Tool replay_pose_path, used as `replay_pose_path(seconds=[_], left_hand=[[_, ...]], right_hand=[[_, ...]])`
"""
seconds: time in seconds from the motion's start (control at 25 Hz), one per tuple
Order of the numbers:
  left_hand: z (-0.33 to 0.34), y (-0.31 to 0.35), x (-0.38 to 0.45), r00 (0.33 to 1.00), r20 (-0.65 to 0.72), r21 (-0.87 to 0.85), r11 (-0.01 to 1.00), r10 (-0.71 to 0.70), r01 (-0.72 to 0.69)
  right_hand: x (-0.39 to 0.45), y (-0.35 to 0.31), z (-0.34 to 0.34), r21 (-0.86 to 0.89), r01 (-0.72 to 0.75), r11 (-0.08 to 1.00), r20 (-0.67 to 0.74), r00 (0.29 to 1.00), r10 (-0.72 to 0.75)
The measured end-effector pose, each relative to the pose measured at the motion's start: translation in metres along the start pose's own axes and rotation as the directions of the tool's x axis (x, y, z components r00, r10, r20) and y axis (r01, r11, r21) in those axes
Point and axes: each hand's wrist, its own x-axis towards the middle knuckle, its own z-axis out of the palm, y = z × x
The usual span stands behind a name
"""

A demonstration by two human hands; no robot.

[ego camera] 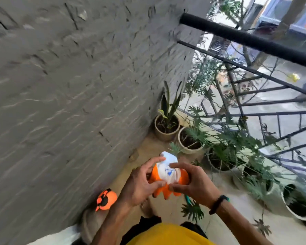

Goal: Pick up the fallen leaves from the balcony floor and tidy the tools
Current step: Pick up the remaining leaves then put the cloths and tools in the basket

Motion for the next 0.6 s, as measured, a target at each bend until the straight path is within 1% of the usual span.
replay_pose_path(seconds=[0.08, 0.12, 0.16, 0.24, 0.32, 0.4, 0.44, 0.48, 0.52, 0.56, 0.6], left_hand=[[0.019, 0.006, -0.01, 0.999, 0.035, 0.157, 0.988, -0.015, 0.009], [0.032, 0.008, -0.014, 0.998, 0.059, 0.222, 0.975, -0.01, -0.004], [0.045, 0.01, -0.018, 0.996, 0.088, 0.281, 0.959, 0.002, -0.027], [0.08, 0.018, -0.027, 0.989, 0.144, 0.35, 0.933, 0.04, -0.088], [0.125, 0.028, -0.042, 0.981, 0.181, 0.363, 0.923, 0.068, -0.131], [0.175, 0.036, -0.056, 0.974, 0.2, 0.332, 0.928, 0.108, -0.171], [0.2, 0.041, -0.062, 0.97, 0.234, 0.252, 0.96, 0.061, -0.121], [0.222, 0.046, -0.064, 0.962, 0.273, 0.133, 0.99, 0.003, -0.041], [0.241, 0.049, -0.066, 0.949, 0.31, 0.061, 0.997, -0.053, 0.036], [0.266, 0.053, -0.071, 0.936, 0.34, -0.014, 0.995, -0.092, 0.102], [0.289, 0.058, -0.078, 0.928, 0.352, -0.052, 0.987, -0.125, 0.153]], right_hand=[[-0.027, 0.02, 0.001, -0.216, 0.002, 0.976, -0.03, 1.0, -0.008], [-0.043, 0.029, 0.0, -0.27, 0.005, 0.963, -0.055, 0.998, -0.02], [-0.058, 0.039, -0.001, -0.28, -0.002, 0.96, -0.081, 0.996, -0.022], [-0.095, 0.064, -0.007, -0.223, -0.025, 0.974, -0.172, 0.985, -0.014], [-0.143, 0.095, -0.017, -0.126, -0.038, 0.991, -0.284, 0.959, 0.001], [-0.197, 0.128, -0.029, -0.004, -0.027, 1.0, -0.404, 0.915, 0.023], [-0.222, 0.141, -0.034, 0.092, -0.022, 0.996, -0.439, 0.896, 0.06], [-0.243, 0.152, -0.04, 0.205, -0.008, 0.979, -0.47, 0.876, 0.106], [-0.261, 0.162, -0.044, 0.342, 0.022, 0.939, -0.506, 0.847, 0.164], [-0.284, 0.173, -0.046, 0.46, 0.052, 0.887, -0.553, 0.798, 0.24], [-0.304, 0.183, -0.046, 0.55, 0.106, 0.829, -0.589, 0.752, 0.295]])
